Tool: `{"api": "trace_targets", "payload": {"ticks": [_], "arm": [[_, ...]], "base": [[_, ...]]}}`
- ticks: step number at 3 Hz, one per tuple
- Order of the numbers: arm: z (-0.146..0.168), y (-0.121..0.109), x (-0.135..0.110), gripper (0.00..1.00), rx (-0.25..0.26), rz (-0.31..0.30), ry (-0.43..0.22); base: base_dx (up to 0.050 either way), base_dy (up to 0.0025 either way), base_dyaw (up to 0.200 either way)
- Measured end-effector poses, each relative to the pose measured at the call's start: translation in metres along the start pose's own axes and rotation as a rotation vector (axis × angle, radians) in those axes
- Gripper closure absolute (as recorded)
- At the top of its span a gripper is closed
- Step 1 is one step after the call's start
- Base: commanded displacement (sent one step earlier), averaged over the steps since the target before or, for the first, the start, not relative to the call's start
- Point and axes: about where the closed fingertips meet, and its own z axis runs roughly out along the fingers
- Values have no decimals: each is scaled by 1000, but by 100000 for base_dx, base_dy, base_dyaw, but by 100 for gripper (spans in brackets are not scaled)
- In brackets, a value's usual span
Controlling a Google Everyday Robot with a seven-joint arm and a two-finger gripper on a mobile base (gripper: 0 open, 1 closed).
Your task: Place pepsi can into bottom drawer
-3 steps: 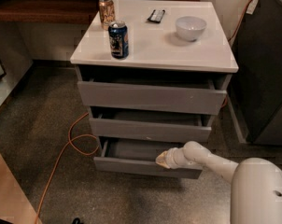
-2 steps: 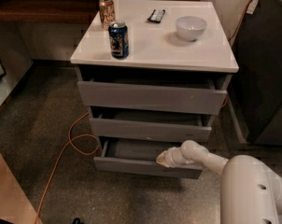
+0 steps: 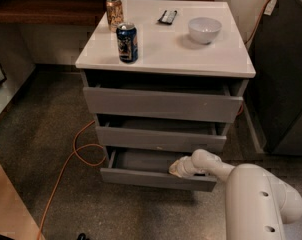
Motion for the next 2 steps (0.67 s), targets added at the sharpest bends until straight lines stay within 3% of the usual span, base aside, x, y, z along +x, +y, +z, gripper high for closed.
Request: {"api": "trace_targets", "payload": {"ticks": [2], "arm": [[7, -13, 11, 100, 23, -2, 37]], "base": [[0, 0, 0]]}}
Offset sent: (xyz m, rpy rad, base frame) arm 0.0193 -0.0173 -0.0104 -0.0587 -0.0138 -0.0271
